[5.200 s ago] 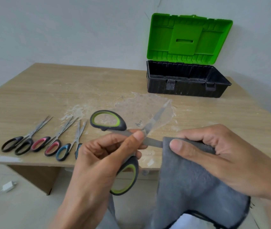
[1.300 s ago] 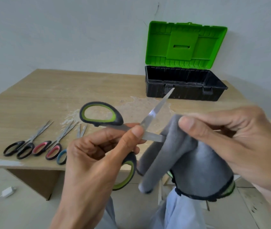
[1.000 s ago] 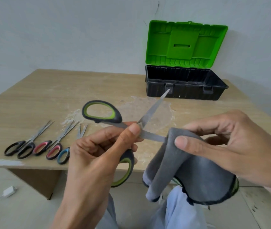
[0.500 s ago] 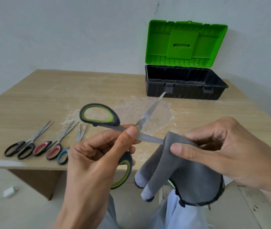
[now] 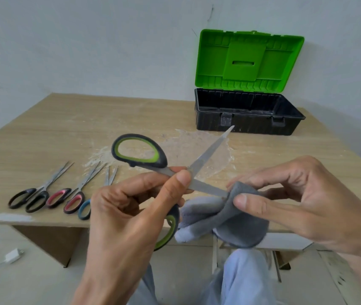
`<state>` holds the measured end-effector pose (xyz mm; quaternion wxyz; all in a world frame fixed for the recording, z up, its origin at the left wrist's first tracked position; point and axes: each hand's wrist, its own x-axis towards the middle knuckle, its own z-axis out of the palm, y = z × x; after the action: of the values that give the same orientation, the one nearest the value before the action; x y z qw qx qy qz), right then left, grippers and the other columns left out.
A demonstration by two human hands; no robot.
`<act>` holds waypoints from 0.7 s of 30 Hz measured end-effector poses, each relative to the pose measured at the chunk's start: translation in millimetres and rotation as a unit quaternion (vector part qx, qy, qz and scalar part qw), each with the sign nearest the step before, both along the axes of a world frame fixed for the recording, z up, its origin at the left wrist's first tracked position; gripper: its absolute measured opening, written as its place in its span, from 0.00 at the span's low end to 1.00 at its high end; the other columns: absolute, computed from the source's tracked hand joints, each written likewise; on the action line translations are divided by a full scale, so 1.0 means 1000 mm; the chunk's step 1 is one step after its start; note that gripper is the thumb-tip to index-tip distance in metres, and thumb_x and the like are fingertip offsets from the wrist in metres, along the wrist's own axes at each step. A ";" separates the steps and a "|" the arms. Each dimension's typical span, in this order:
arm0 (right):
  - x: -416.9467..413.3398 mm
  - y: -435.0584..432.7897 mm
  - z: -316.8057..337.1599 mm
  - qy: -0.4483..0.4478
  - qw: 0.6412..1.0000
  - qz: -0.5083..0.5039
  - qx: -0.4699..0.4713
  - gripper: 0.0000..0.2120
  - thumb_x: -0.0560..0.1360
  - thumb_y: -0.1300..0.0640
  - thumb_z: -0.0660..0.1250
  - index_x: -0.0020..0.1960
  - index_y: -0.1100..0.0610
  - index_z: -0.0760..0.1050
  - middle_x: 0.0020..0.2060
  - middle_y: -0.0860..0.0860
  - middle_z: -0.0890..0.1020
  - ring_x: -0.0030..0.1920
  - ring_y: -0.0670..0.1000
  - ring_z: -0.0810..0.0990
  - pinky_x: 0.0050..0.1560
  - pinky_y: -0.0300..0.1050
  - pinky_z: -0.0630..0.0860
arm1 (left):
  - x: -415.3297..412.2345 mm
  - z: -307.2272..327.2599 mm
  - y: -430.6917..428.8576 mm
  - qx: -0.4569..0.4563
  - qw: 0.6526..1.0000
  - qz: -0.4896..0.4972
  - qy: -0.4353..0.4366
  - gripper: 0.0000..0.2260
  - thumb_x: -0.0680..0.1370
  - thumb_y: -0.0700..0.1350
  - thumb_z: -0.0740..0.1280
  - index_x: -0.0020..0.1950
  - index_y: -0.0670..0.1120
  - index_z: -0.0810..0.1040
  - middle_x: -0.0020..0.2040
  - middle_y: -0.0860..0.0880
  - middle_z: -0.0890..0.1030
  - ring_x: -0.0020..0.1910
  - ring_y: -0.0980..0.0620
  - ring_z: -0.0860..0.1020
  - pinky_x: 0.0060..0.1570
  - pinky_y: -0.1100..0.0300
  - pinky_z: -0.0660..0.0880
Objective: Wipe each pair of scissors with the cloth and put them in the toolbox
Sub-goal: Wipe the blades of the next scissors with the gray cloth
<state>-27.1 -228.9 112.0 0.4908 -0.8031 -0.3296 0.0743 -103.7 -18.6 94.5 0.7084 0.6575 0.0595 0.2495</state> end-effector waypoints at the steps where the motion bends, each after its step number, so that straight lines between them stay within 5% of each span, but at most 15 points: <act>1: 0.001 0.000 0.000 0.004 1.000 0.000 0.016 0.04 0.74 0.53 0.76 0.47 0.48 0.90 0.45 0.48 0.91 0.50 0.50 0.89 0.49 0.43 0.85 | 0.000 0.001 0.000 0.005 1.000 -0.001 -0.006 0.05 0.65 0.49 0.75 0.32 0.49 0.86 0.31 0.49 0.84 0.30 0.55 0.79 0.33 0.66 0.76; 6: 0.002 0.001 -0.002 -0.008 1.000 0.005 0.006 0.15 0.76 0.43 0.72 0.48 0.53 0.90 0.41 0.61 0.88 0.44 0.67 0.86 0.44 0.68 0.81 | -0.002 0.006 0.003 0.027 0.999 -0.013 -0.019 0.03 0.66 0.48 0.75 0.34 0.50 0.87 0.38 0.50 0.87 0.30 0.54 0.79 0.32 0.64 0.77; 8: 0.002 -0.003 0.000 0.000 1.000 0.007 -0.018 0.20 0.78 0.40 0.71 0.49 0.56 0.89 0.41 0.63 0.87 0.42 0.68 0.85 0.42 0.68 0.80 | -0.003 0.008 0.004 0.031 0.999 -0.016 -0.019 0.03 0.66 0.48 0.75 0.34 0.50 0.87 0.37 0.50 0.87 0.30 0.56 0.78 0.31 0.66 0.76; 11: -0.001 -0.003 0.005 0.010 1.000 0.009 0.017 0.13 0.78 0.43 0.70 0.53 0.48 0.89 0.44 0.51 0.91 0.45 0.56 0.90 0.44 0.59 0.84 | -0.003 0.006 0.001 0.031 0.999 -0.030 -0.005 0.05 0.63 0.48 0.78 0.33 0.47 0.87 0.32 0.48 0.85 0.30 0.57 0.79 0.32 0.67 0.75; 15: -0.010 0.011 -0.002 0.001 1.000 -0.003 -0.002 0.12 0.78 0.38 0.70 0.55 0.42 0.88 0.44 0.53 0.90 0.45 0.58 0.89 0.45 0.58 0.86 | -0.001 -0.004 -0.007 -0.016 0.997 -0.061 0.032 0.09 0.64 0.46 0.78 0.34 0.41 0.86 0.36 0.39 0.85 0.36 0.50 0.80 0.41 0.53 0.75; 18: -0.012 0.016 -0.014 0.020 0.999 -0.023 -0.022 0.19 0.77 0.33 0.68 0.56 0.44 0.88 0.47 0.57 0.89 0.50 0.65 0.87 0.49 0.69 0.81 | 0.000 -0.009 -0.007 -0.069 0.994 -0.053 0.060 0.10 0.64 0.46 0.76 0.34 0.39 0.85 0.35 0.37 0.84 0.32 0.49 0.77 0.37 0.53 0.73; 21: -0.015 0.019 -0.025 0.029 0.998 -0.049 -0.026 0.22 0.74 0.30 0.65 0.50 0.44 0.89 0.43 0.58 0.88 0.46 0.61 0.87 0.47 0.61 0.82 | 0.001 -0.012 -0.007 -0.103 0.990 -0.058 0.083 0.10 0.63 0.45 0.75 0.33 0.37 0.84 0.29 0.41 0.81 0.27 0.51 0.76 0.29 0.62 0.74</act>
<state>-41.9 -210.0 87.1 0.4823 -0.8282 -0.2733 0.0823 -103.0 -25.9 82.3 0.7780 0.6021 0.1052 0.1455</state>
